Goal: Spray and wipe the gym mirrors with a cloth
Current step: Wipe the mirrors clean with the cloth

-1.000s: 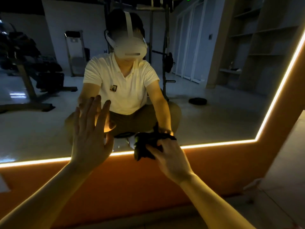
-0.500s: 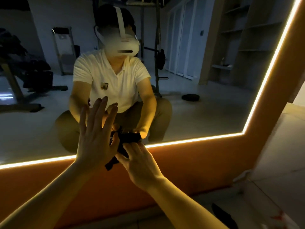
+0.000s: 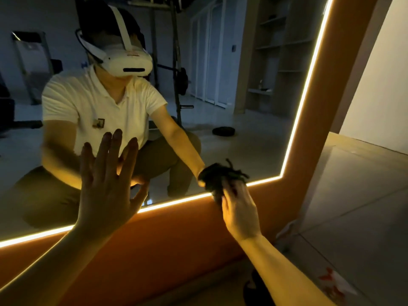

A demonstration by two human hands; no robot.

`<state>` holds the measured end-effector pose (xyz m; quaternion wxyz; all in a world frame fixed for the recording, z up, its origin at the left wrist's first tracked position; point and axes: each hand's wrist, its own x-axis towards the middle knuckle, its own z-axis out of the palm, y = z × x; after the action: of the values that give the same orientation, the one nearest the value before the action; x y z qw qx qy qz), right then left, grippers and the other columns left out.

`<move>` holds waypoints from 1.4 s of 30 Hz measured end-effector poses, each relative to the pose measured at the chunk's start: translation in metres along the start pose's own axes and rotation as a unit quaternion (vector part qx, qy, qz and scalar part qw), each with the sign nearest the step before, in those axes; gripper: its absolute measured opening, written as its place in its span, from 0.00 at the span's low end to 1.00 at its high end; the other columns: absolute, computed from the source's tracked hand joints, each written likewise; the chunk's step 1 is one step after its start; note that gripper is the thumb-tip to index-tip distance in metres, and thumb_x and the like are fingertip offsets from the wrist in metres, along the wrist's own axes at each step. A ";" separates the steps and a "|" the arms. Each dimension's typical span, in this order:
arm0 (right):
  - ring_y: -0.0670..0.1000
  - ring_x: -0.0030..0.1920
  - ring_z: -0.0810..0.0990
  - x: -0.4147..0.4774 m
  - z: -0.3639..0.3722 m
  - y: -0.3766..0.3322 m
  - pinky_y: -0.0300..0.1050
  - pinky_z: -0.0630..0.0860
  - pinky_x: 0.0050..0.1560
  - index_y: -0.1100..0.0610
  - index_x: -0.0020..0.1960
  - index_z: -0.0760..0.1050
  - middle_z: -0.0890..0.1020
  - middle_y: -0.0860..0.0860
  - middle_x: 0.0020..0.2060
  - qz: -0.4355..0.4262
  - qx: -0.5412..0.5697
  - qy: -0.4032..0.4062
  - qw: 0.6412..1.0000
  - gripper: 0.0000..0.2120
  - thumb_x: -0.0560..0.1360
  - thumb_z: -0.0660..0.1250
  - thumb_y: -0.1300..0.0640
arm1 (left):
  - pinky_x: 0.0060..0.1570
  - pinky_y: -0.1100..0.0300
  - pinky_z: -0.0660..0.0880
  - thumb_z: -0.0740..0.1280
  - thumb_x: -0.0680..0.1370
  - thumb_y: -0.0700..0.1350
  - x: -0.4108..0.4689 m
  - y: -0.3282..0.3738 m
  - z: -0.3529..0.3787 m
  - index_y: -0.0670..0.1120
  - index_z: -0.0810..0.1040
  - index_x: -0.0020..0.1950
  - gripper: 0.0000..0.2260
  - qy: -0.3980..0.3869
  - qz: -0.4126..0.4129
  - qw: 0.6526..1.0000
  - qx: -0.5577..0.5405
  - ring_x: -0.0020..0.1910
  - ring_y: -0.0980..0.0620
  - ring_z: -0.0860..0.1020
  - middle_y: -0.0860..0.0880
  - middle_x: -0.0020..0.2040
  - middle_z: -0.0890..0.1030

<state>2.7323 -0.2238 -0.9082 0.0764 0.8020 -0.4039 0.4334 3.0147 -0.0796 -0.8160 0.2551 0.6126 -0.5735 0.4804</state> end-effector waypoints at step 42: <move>0.54 0.54 0.75 0.130 -0.052 -0.080 0.47 0.73 0.55 0.46 0.81 0.56 0.72 0.58 0.61 -0.043 0.043 0.129 0.990 0.28 0.82 0.53 0.43 | 0.80 0.35 0.45 0.64 0.80 0.52 0.102 0.007 -0.017 0.40 0.65 0.82 0.33 0.042 0.063 0.997 -0.007 0.83 0.35 0.54 0.36 0.84 0.56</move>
<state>2.7950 -0.2220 -0.7592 0.1115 0.7588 -0.3364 0.5464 2.9908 -0.1129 -0.7204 0.2529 0.5528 -0.6029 0.5166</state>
